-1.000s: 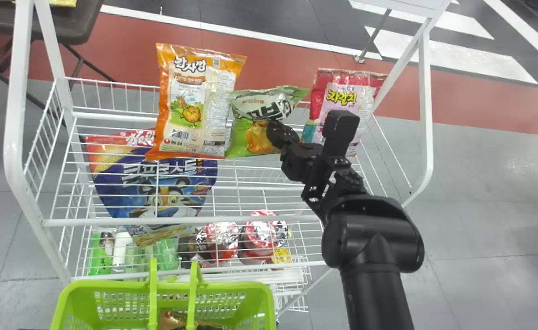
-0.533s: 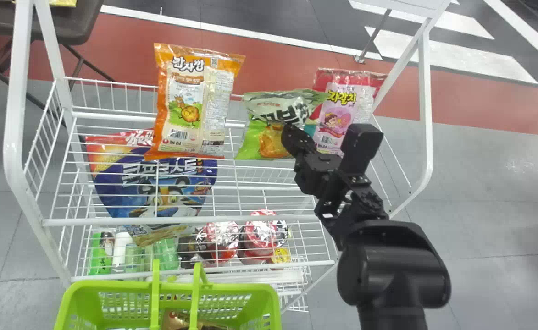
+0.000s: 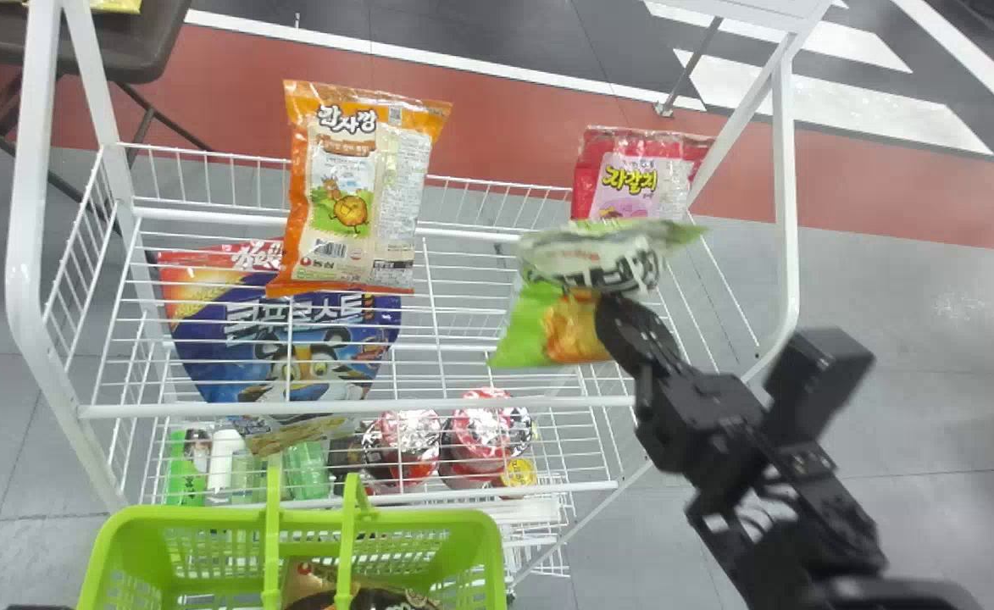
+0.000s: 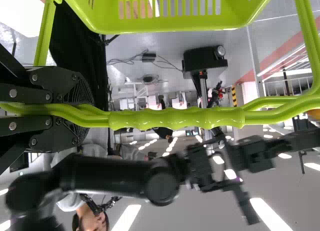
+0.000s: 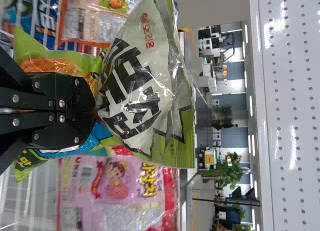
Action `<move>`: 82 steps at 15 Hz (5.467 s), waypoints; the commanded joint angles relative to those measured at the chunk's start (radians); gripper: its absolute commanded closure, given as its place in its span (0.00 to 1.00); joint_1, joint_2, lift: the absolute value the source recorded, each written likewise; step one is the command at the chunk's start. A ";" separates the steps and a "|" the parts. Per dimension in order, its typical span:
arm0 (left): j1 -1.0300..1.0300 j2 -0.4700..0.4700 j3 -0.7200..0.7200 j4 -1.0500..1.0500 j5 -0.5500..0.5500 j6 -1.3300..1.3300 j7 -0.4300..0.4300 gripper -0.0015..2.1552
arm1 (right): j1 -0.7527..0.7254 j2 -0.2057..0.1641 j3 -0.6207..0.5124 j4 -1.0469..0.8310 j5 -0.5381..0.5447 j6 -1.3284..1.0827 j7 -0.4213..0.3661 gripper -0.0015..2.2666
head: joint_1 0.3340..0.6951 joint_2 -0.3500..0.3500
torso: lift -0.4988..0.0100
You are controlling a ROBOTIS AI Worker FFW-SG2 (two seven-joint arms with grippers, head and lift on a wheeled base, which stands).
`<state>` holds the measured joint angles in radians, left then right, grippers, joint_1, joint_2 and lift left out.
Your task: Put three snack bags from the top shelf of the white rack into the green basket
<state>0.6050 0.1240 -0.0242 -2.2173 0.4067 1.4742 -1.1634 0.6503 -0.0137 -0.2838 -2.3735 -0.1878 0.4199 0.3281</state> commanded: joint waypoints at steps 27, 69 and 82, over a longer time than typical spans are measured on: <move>-0.001 -0.004 -0.025 -0.081 0.006 0.022 0.060 0.98 | 0.127 -0.008 0.209 0.120 -0.136 0.481 0.249 0.00 | 1.00 0.03 | 0.98; -0.036 0.011 -0.063 -0.079 -0.011 0.078 0.060 0.98 | -0.417 0.015 -0.250 0.281 -0.062 0.273 0.180 0.97 | 1.00 0.00 | 0.98; -0.010 -0.001 -0.054 -0.081 -0.012 0.038 0.091 0.98 | 0.039 0.015 -0.402 -0.141 -0.527 1.092 0.402 0.97 | 1.00 0.00 | 0.98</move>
<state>0.5938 0.1235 -0.0773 -2.2977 0.3942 1.5168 -1.0734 0.6626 0.0000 -0.6932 -2.5250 -0.6869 1.4269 0.7149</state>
